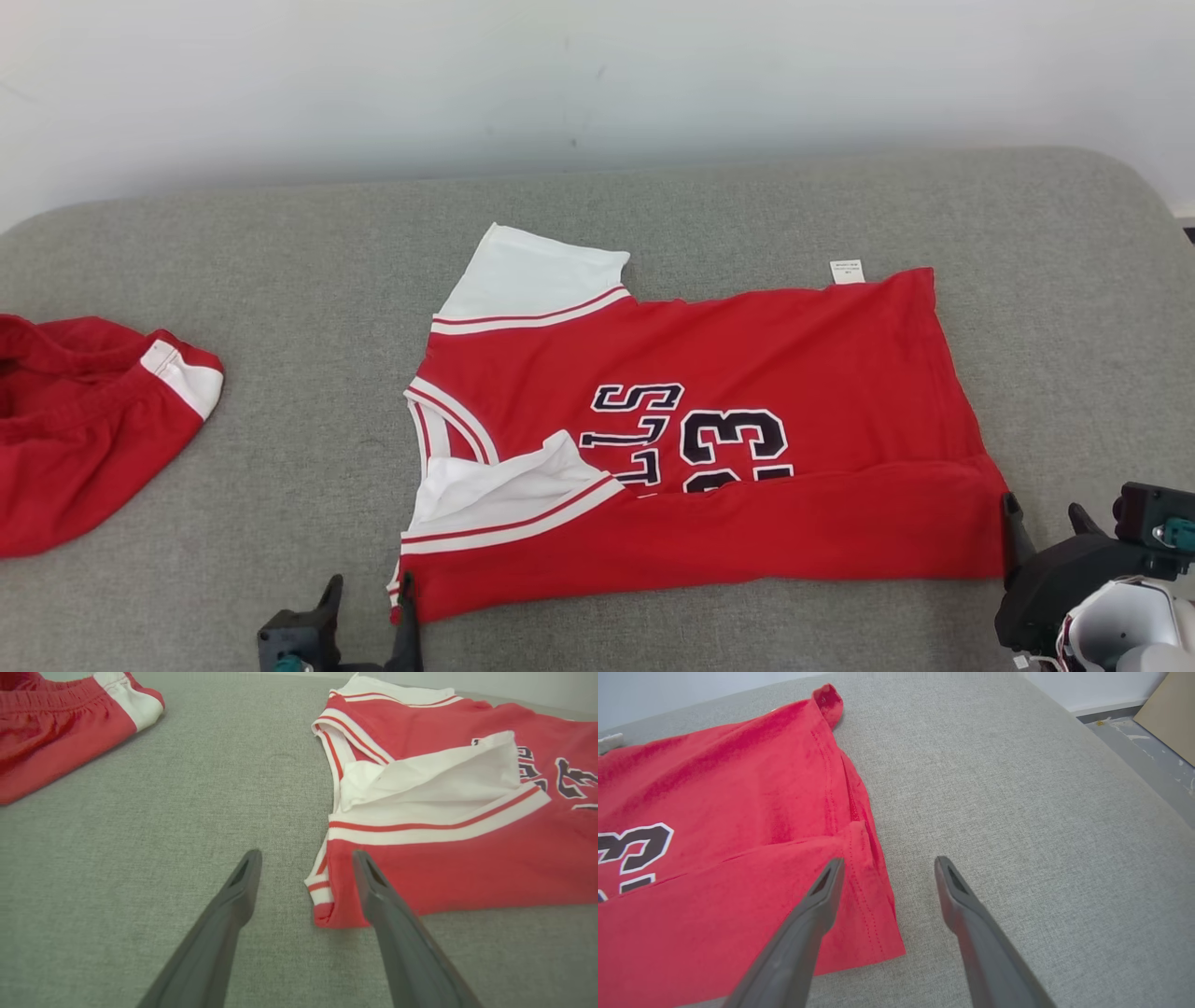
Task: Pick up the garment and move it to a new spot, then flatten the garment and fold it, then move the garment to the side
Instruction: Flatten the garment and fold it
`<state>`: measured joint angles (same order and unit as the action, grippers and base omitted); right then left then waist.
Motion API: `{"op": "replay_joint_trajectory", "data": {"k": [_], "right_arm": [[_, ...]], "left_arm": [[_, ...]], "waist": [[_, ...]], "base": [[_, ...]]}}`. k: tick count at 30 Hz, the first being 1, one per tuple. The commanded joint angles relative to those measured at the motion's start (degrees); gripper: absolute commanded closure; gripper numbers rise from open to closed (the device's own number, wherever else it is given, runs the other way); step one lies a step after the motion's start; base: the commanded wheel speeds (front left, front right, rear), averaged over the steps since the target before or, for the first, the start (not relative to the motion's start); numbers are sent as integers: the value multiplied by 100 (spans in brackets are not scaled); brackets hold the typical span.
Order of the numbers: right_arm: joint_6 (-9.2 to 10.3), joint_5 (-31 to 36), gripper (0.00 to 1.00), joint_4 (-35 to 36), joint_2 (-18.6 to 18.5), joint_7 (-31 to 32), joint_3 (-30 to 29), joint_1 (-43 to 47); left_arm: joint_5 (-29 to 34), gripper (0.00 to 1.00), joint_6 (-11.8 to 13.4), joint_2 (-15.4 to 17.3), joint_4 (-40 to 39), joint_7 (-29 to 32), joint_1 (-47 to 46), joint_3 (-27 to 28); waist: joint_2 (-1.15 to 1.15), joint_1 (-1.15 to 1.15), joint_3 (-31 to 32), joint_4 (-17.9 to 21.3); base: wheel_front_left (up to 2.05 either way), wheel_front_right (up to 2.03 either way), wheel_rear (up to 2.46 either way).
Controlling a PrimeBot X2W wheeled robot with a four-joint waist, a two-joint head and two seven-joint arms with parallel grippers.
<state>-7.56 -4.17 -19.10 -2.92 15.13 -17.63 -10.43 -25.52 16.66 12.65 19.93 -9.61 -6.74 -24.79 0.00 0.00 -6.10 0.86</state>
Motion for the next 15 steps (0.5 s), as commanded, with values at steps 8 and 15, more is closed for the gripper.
{"op": "replay_joint_trajectory", "data": {"k": [8, 15], "right_arm": [[13, 60, 0, 153, -135, 377, 260, -315], [13, -122, 0, -117, -552, 907, 775, -1218]], "left_arm": [[34, 0, 29, 266, -359, 154, -335, 65], [-31, 0, -285, 420, -359, 679, -1202, 22]], "waist": [[0, 0, -26, -7], [0, 0, -389, 47]], "base": [[0, 0, 0], [0, 0, 0]]}}
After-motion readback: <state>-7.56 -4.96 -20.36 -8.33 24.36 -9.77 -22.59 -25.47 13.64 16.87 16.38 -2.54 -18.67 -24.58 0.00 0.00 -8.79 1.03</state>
